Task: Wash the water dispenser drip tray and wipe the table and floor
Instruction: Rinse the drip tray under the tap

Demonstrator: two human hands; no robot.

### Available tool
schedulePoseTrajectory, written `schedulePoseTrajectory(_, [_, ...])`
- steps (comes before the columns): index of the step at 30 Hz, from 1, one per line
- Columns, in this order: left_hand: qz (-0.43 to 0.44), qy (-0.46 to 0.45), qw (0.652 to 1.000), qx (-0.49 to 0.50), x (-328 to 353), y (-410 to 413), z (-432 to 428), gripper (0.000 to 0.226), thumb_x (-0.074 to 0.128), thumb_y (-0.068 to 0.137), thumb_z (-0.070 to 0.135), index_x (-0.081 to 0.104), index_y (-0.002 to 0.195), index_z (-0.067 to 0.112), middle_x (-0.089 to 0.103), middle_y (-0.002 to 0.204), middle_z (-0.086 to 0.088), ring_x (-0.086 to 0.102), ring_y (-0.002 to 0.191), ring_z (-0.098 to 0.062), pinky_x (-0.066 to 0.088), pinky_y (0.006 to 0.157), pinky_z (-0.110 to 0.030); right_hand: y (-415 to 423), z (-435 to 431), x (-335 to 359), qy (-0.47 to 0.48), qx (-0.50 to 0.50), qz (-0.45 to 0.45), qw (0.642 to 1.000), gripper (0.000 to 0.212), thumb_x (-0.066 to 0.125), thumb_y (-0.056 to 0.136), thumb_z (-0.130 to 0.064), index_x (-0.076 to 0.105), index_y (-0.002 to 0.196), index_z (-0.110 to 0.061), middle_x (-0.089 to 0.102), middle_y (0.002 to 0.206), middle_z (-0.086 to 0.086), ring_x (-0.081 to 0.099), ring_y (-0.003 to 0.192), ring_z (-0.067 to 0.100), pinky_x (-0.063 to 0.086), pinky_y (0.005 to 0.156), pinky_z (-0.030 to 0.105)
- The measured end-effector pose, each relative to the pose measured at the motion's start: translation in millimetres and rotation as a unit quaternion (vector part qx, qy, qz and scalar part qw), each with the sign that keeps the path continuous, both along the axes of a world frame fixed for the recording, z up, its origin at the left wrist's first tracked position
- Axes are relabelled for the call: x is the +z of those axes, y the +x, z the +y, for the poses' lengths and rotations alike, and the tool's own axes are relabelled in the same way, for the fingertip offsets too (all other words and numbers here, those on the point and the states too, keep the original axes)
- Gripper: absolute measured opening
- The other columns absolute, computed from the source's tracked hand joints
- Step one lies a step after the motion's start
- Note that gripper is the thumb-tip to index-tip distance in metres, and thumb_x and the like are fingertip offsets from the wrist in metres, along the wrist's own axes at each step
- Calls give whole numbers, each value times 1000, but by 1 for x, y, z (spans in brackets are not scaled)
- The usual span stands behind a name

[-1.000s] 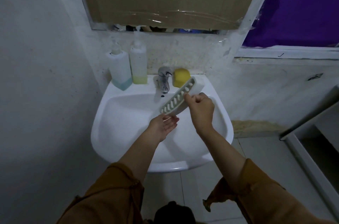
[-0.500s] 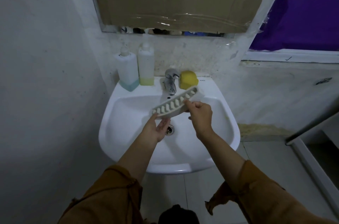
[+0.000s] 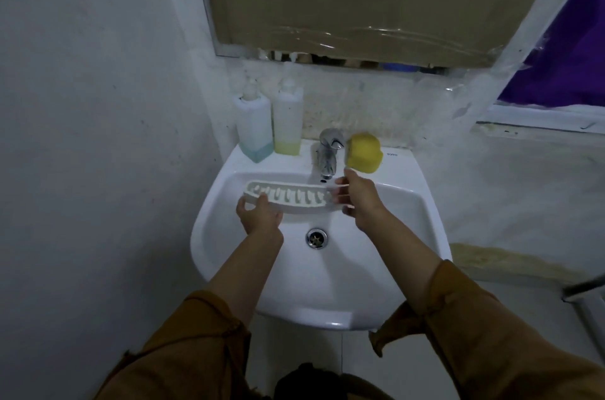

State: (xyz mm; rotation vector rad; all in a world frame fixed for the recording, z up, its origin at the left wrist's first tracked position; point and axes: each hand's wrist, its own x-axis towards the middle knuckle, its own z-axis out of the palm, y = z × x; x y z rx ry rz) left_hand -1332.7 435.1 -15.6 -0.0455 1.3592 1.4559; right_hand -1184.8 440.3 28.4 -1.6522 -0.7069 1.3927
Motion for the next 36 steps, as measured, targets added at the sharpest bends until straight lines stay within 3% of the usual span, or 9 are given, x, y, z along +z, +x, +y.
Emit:
schedulePoseTrajectory(2, [32,-10,999,3,1,5,4,54,63,89,13,40,136,26,50,132,-19,55,95,-26,53,66,-33,1,20,10,6,1,2,1000,42,35,98,-43,51,73,-15,50,62,3,41,49,15,27,48,22])
schedulePoseTrajectory(5, [45,-19,999,4,3,14,9,55,63,89,15,39,137,27,49,133,-18,57,100,-29,54,74,-36,-1,43,20,-8,26,1,1000,49,31,98,-50,50,71,-14,49,57,4,37,45,15,22,44,20])
schedulePoseTrajectory(7, [28,-14,999,9,6,19,11,54,62,90,13,39,136,26,46,134,-18,56,102,-30,54,71,-34,-3,52,19,-26,62,-13,998,49,30,98,-49,50,72,-13,51,58,5,38,44,16,22,41,18])
schedulePoseTrajectory(14, [7,-12,1000,-14,8,35,16,53,60,91,10,37,137,23,47,135,-19,56,111,-32,53,80,-35,-5,66,22,-15,65,42,997,40,28,101,-26,36,64,-16,35,57,3,31,43,14,21,30,9])
schedulePoseTrajectory(19, [-13,-1,999,-36,8,46,17,54,60,91,9,35,137,21,48,134,-19,56,96,-28,52,80,-34,-2,70,30,2,81,61,995,37,25,97,-12,32,61,-17,29,57,4,27,19,8,18,28,7])
schedulePoseTrajectory(24, [-27,3,998,-52,10,56,18,55,60,91,8,33,137,19,47,134,-22,55,94,-28,51,82,-36,2,76,34,17,105,42,994,37,25,98,-14,32,62,-16,30,56,3,30,37,14,17,28,10])
schedulePoseTrajectory(31, [-24,-8,997,-67,2,62,16,54,58,92,8,32,138,19,48,134,-22,57,91,-27,51,81,-36,4,79,29,11,114,41,993,38,28,100,-20,35,62,-16,33,54,3,28,21,8,17,28,11])
schedulePoseTrajectory(34, [-31,-18,996,-82,-5,66,17,53,57,93,8,32,138,18,49,132,-21,57,83,-24,51,82,-36,5,81,28,0,116,46,992,38,30,99,-22,37,61,-17,36,42,-1,30,22,9,18,31,14])
schedulePoseTrajectory(36, [-36,-24,994,-96,-8,70,21,54,57,93,7,31,139,17,50,128,-21,55,91,-25,51,82,-37,8,83,28,-2,128,37,991,37,32,98,-23,37,61,-18,36,34,-5,32,24,9,18,33,14])
